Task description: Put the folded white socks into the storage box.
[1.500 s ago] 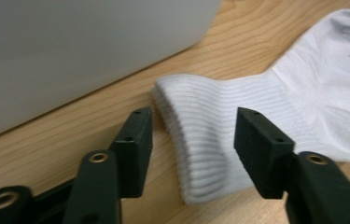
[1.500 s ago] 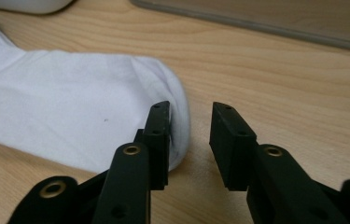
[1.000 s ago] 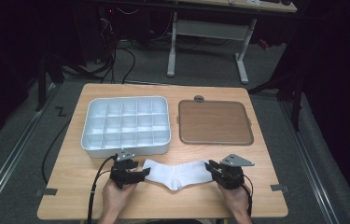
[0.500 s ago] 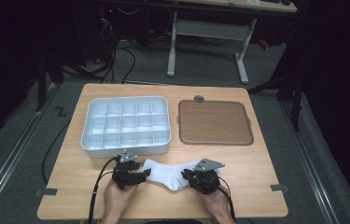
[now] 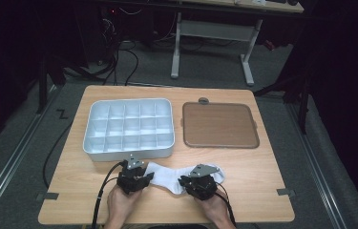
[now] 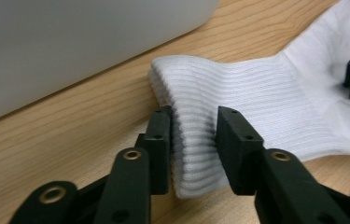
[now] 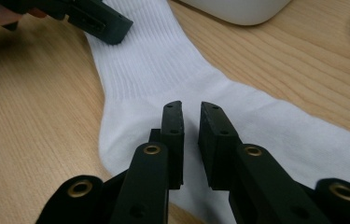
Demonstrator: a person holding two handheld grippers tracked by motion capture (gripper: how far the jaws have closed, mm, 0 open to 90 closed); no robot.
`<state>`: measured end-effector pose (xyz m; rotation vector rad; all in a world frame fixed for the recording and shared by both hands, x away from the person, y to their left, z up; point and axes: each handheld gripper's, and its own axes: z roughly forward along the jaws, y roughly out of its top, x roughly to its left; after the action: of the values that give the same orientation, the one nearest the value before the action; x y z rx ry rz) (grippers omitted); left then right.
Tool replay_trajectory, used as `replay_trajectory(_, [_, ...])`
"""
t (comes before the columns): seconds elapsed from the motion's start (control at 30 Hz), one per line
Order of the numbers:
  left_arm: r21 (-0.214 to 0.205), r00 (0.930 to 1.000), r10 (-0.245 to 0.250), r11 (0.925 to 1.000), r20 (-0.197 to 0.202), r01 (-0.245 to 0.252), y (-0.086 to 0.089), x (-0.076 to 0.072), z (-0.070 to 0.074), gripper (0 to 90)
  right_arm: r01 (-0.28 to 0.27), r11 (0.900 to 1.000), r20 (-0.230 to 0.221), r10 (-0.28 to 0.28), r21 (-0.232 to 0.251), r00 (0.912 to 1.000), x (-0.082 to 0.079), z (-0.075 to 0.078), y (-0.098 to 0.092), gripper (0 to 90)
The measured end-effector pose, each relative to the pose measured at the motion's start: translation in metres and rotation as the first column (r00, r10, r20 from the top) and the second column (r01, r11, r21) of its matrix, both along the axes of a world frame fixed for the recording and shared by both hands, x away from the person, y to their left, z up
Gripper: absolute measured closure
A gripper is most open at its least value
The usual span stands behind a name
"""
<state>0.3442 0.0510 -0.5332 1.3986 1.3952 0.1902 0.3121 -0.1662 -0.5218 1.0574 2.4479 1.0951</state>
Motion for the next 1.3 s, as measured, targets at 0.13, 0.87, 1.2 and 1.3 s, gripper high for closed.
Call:
replay_trajectory(0.13, [-0.037, 0.9997, -0.013, 0.9992, -0.019, 0.012, 0.002, -0.001, 0.000, 75.2, 0.003, 0.9997, -0.002, -0.003, -0.022, 1.0000, -0.001, -0.006, 0.000, 80.6])
replay_trajectory(0.87, [-0.179, 0.9987, -0.050, 0.9828, -0.013, 0.046, 0.021, -0.002, 0.027, 79.4, -0.014, 0.9992, 0.018, 0.015, -0.037, 0.9997, -0.001, -0.007, 0.010, 82.1])
replay_trajectory(1.2, [-0.225, 0.9984, -0.056, 0.9729, 0.001, 0.055, 0.029, -0.001, 0.038, 79.4, -0.030, 0.9990, 0.013, 0.030, -0.033, 0.9995, 0.001, -0.007, 0.020, 82.2])
replay_trajectory(1.3, [-0.234, 0.9981, -0.061, 0.9703, 0.012, 0.062, 0.029, -0.002, 0.042, 79.4, -0.034, 0.9991, 0.013, 0.035, -0.026, 0.9993, 0.002, -0.008, 0.022, 82.2])
